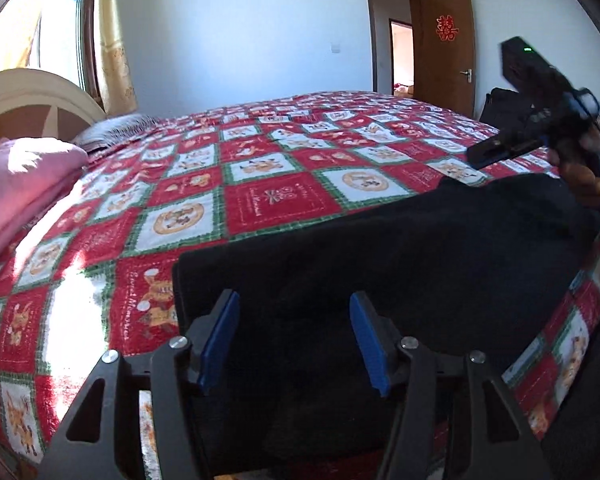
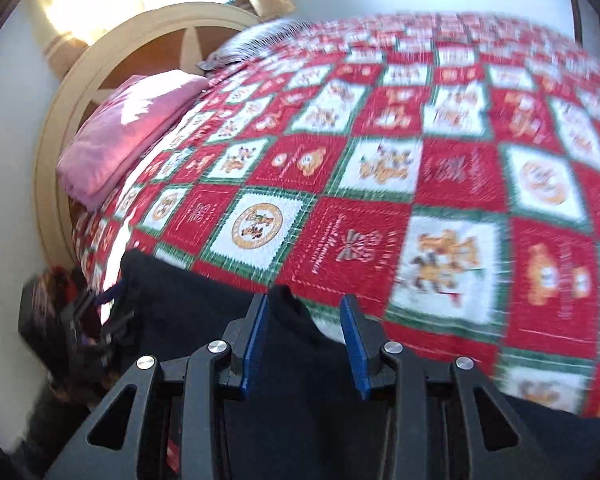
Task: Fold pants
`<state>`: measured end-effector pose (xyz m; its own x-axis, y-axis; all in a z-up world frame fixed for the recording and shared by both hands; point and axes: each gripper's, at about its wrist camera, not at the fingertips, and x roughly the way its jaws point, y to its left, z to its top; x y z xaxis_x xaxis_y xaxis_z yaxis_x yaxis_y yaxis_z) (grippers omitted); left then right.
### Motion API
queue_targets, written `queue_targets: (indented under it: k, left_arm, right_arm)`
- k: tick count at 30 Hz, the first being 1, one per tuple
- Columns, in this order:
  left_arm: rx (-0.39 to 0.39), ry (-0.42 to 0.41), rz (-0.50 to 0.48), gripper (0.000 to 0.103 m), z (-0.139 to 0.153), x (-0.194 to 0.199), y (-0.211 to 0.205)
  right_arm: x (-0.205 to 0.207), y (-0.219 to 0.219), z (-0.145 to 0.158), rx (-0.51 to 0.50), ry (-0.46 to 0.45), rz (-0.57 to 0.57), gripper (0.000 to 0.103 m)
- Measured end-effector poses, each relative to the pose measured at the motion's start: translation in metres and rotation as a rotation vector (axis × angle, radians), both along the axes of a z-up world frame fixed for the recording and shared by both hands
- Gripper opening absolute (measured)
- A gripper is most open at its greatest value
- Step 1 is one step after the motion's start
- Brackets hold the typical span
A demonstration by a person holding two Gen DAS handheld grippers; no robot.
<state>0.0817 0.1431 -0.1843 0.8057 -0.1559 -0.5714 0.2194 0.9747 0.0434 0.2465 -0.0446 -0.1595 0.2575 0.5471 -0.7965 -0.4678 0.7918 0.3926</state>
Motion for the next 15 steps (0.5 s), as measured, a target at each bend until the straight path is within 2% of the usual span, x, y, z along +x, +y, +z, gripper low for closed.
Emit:
queue_targets:
  k: [4,5,6,9,12,15]
  left_arm:
    - [-0.033,-0.009,0.012,0.063,0.003,0.002,0.006]
    - [-0.036,-0.013,0.027,0.066,0.005,0.004,0.008]
    - [-0.035,-0.018,0.042,0.067,0.006,0.004,0.009]
    - [-0.046,-0.025,0.069,0.078,0.011,0.009,0.014]
    - [-0.012,-0.021,0.106,0.078,0.009,0.019,0.014]
    - [0.042,0.001,0.149,0.080,0.000,0.031,0.013]
  right_arm:
    - [0.016,0.015,-0.029,0.027,0.148,-0.011,0.039]
    - [0.015,0.017,-0.029,0.032,0.145,-0.014,0.031]
    - [0.013,0.021,-0.025,0.020,0.125,-0.003,0.010]
    - [0.008,0.028,-0.011,-0.021,0.059,0.002,0.005]
    - [0.012,0.033,0.000,-0.048,0.001,-0.018,0.004]
    - [0.024,0.032,-0.003,-0.098,-0.028,-0.074,0.000]
